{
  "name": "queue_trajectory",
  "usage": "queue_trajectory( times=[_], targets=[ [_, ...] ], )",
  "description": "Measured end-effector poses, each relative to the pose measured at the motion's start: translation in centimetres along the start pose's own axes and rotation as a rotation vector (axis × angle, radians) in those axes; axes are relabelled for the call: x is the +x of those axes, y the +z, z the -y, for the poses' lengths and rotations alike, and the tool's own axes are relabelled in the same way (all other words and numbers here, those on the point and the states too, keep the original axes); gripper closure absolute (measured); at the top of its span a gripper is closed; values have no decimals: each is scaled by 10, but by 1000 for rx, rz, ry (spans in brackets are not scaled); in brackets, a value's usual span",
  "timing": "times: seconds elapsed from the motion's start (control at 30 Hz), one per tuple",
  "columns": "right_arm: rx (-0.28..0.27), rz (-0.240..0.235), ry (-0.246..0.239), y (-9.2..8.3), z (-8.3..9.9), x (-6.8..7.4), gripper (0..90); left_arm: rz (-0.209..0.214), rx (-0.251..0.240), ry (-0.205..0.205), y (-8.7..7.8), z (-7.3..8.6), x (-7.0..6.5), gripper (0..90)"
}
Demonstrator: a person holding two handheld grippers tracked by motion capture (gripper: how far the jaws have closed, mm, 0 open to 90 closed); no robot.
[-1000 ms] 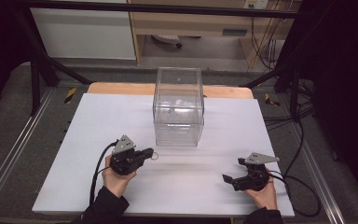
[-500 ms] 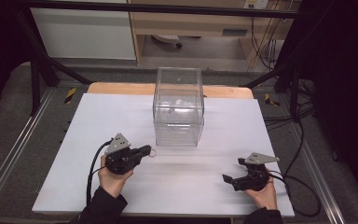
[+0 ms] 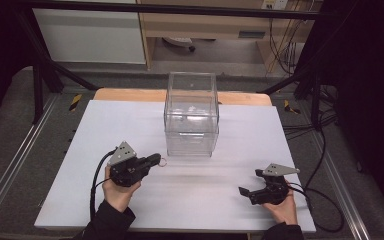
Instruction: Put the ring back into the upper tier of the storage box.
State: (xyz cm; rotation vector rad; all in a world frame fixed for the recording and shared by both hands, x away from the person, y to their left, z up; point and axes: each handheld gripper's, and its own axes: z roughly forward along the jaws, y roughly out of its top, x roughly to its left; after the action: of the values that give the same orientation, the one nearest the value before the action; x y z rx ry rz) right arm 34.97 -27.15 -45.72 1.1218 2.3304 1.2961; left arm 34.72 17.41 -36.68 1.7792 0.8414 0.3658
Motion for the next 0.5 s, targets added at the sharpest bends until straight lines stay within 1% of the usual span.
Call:
queue_trajectory(
  times=[0.5],
  targets=[
    [1, 1, 0, 0, 0, 0, 4, -2, -53, 4, -12, -8, 1, 866]
  ],
)
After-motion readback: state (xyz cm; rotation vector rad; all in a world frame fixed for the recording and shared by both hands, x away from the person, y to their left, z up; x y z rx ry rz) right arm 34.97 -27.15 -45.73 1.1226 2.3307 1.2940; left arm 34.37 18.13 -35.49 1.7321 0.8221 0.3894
